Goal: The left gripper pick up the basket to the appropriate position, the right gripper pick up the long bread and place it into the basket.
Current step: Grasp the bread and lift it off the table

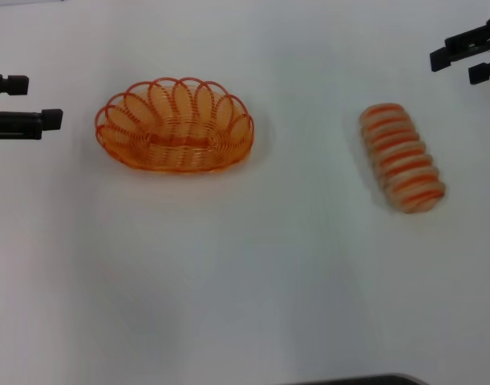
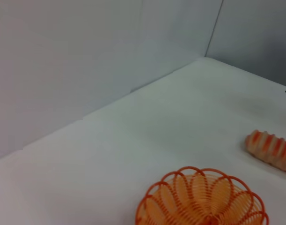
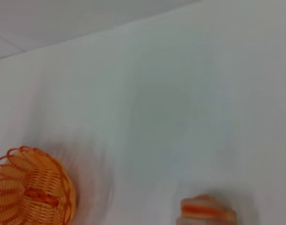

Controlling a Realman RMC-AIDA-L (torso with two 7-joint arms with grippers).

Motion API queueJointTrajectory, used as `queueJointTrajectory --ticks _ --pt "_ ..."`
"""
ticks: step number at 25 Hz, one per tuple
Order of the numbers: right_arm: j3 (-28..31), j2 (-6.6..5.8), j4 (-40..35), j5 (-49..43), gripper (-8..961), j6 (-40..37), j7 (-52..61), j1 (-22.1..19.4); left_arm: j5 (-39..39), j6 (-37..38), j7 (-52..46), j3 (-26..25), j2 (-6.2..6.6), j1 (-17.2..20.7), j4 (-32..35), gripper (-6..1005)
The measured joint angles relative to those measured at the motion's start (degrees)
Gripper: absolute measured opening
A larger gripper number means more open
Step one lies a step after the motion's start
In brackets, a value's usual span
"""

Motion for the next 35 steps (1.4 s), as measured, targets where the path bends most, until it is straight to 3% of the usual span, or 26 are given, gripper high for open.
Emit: queueJointTrajectory --ticks 10,18,25,35 --pt "-11.2 0.73 12.0 -5.6 850 7.2 10.0 6.9 -2.9 0.7 5.5 -1.9 -1.05 1.1 -0.1 854" --pt "-11.9 1.19 15.8 -15.3 847 7.2 13.2 13.3 -3.4 0.5 6.9 -2.1 -1.07 1.2 -0.7 857" --pt "-14.8 2.87 18.8 -15.7 843 10.0 13.3 15.3 -3.7 -0.2 7.8 -2.6 -1.34 1.1 -1.3 858" --pt "-17.0 4.27 20.5 -16.2 839 12.1 14.6 15.6 -3.8 -1.5 8.8 -2.7 -1.6 1.0 -1.4 858"
